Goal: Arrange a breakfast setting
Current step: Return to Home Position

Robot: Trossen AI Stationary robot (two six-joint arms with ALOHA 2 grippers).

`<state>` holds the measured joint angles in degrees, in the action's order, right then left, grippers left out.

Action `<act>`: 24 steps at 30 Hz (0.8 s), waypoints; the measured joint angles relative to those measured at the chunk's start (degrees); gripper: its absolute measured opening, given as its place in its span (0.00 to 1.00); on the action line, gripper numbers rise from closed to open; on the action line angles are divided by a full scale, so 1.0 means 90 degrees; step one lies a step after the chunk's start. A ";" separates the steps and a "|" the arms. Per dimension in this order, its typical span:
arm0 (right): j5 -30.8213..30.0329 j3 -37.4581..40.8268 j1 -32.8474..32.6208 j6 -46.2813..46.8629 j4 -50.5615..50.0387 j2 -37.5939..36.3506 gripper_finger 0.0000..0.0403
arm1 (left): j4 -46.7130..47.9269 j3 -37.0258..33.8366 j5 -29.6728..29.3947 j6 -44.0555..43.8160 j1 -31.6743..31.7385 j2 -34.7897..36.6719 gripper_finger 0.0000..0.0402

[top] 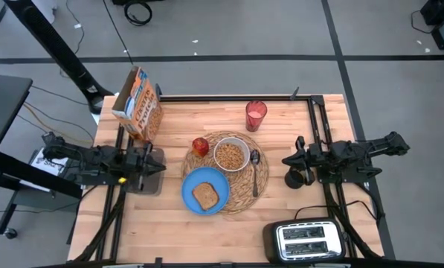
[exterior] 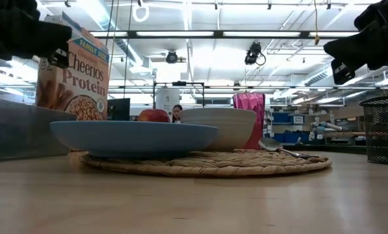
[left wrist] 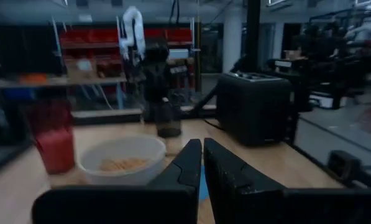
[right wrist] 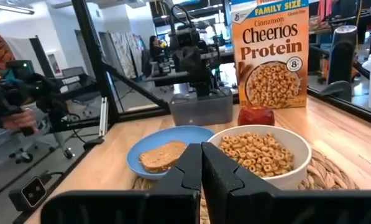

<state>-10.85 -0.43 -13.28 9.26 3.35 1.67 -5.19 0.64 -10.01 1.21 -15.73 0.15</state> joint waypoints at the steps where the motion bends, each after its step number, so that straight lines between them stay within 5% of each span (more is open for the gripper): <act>1: -0.0002 0.0000 0.0002 0.0002 -0.0004 0.0003 0.02 | -0.0054 0.0011 -0.0017 0.0130 0.0007 -0.0025 0.06; 15: 0.0010 -0.0005 0.0000 -0.0034 0.0100 0.0075 0.02 | 0.0033 -0.0019 -0.0271 0.0270 0.0061 -0.0182 0.06; 24: 0.0010 -0.0005 0.0000 -0.0042 0.0100 0.0075 0.02 | 0.0227 -0.0022 0.0270 0.1120 0.0063 -0.0174 0.06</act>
<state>-10.76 -0.47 -13.28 8.88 4.25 2.35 -3.15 0.45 -7.58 11.29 -15.16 -1.41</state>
